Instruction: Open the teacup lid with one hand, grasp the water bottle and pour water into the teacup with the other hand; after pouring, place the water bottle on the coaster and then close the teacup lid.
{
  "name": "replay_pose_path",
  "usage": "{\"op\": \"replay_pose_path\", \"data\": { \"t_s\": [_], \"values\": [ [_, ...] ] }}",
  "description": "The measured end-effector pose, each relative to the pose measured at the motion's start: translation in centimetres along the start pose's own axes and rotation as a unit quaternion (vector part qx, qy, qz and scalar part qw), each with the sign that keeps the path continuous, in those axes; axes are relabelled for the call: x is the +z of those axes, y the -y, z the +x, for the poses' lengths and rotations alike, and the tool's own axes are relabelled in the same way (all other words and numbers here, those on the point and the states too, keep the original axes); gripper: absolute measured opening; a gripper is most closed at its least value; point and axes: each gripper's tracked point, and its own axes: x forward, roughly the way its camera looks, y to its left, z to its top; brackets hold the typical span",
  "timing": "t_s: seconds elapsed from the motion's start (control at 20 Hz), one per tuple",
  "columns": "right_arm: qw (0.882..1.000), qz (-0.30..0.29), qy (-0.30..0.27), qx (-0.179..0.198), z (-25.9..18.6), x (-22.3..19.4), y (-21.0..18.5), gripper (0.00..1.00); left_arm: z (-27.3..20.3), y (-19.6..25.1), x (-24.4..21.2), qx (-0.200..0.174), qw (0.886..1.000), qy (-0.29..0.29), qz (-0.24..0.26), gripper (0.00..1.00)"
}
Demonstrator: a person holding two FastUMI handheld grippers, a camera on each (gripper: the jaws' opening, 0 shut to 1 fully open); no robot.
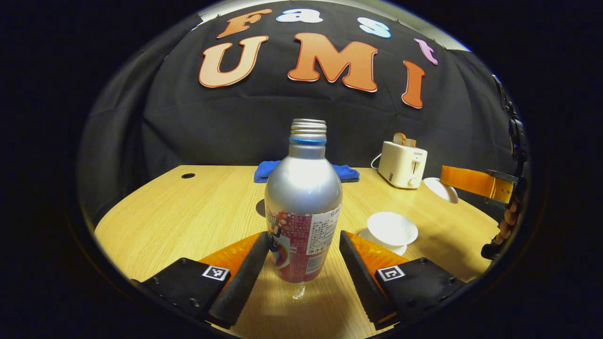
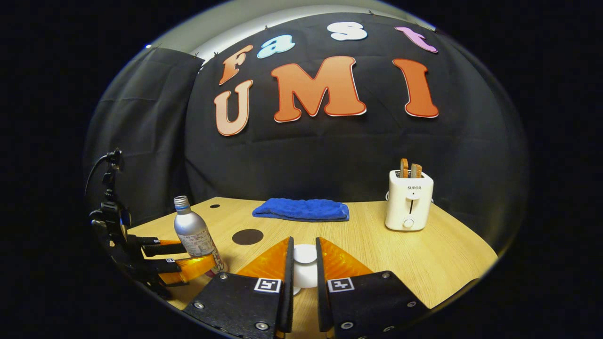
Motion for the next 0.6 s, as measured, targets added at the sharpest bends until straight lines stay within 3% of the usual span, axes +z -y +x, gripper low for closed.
{"op": "replay_pose_path", "data": {
  "t_s": [0.1, 0.15, 0.2, 0.25, 0.35, 0.4, 0.45, 0.5, 0.55, 0.6],
  "values": [
    [1.000, 0.005, 0.004, -0.007, -0.5, 0.3, 0.8, 0.22, 0.3, -0.6, -0.8, 0.018, 1.000, -0.018, 0.016, 1.00],
    [1.000, 0.008, 0.007, -0.012, -0.5, 0.4, 1.3, 0.22, 0.5, -0.6, -0.7, 0.022, 0.999, -0.012, 0.020, 0.89],
    [1.000, 0.009, 0.007, -0.015, -0.8, 0.3, 1.7, 0.22, 0.8, -0.4, -0.4, 0.020, 1.000, -0.008, 0.022, 0.84],
    [1.000, 0.010, 0.008, -0.022, -1.1, 0.4, 2.1, 0.22, 1.1, -0.3, -0.4, 0.019, 1.000, -0.011, 0.022, 0.86],
    [1.000, 0.012, 0.004, -0.027, -1.4, 0.0, 2.5, 0.22, 1.5, -0.1, -0.1, 0.017, 1.000, -0.009, 0.025, 0.80],
    [1.000, 0.013, 0.003, -0.028, -1.5, -0.1, 2.7, 0.22, 1.4, -0.2, 0.0, 0.024, 0.999, -0.009, 0.030, 0.83],
    [0.999, 0.013, 0.004, -0.031, -1.6, -0.1, 3.0, 0.22, 1.4, -1.2, 0.2, 0.043, 0.998, -0.007, 0.034, 0.78],
    [0.999, 0.013, 0.005, -0.034, -1.7, -0.1, 3.3, 0.22, 1.4, -1.9, 1.0, 0.059, 0.998, 0.005, 0.038, 0.82],
    [0.999, 0.013, 0.006, -0.037, -1.9, 0.0, 3.6, 0.22, 1.4, -2.4, 1.7, 0.069, 0.997, 0.011, 0.044, 0.77],
    [0.999, 0.015, 0.008, -0.040, -2.0, 0.1, 3.9, 0.22, 1.5, -2.8, 2.2, 0.079, 0.995, 0.015, 0.056, 0.79]
  ]
}}
